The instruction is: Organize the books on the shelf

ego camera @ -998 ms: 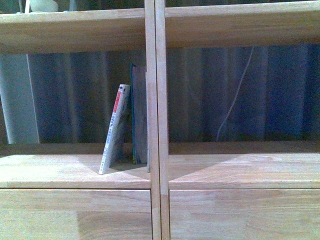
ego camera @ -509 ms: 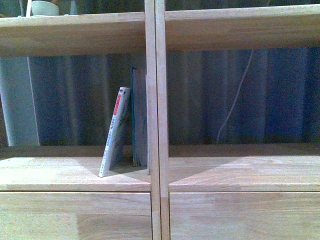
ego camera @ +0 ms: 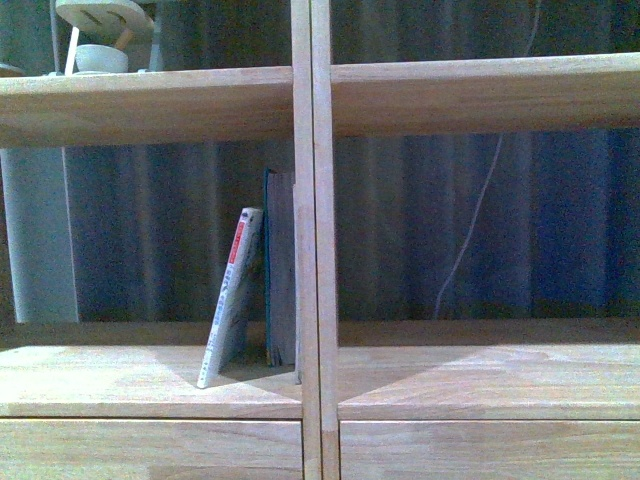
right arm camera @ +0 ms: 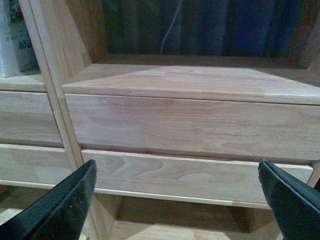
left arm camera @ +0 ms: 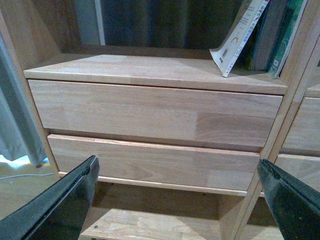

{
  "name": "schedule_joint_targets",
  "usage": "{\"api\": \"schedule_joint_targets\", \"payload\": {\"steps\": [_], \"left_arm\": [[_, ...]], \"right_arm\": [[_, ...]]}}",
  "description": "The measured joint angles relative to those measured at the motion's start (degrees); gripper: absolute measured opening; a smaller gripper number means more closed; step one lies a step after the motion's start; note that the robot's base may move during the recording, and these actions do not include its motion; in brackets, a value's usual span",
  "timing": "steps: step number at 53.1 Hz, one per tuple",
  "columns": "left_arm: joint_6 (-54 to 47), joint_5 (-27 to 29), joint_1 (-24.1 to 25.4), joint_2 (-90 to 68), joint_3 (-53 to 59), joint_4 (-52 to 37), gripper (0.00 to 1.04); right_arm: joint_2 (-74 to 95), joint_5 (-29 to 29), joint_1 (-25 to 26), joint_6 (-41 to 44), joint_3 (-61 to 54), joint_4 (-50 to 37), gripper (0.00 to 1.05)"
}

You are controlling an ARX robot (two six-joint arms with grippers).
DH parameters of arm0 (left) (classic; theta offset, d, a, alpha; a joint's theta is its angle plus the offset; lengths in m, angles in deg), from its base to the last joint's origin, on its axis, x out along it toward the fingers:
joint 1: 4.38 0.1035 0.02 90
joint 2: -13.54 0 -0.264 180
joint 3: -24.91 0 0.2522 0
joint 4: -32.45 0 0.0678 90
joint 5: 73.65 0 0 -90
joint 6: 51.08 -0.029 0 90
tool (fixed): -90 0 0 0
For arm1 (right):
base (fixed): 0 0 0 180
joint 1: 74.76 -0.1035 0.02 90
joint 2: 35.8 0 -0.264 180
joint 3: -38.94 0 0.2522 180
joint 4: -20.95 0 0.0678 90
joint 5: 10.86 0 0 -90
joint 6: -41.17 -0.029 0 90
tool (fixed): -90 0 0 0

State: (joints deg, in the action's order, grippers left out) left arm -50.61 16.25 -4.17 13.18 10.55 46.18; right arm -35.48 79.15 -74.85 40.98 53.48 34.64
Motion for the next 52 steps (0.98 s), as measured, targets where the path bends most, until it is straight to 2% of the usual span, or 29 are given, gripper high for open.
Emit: {"api": "schedule_joint_targets", "payload": {"steps": [52], "left_arm": [[0.00, 0.00, 0.00, 0.00, 0.00, 0.00, 0.97]], "right_arm": [[0.00, 0.00, 0.00, 0.02, 0.00, 0.00, 0.98]]}}
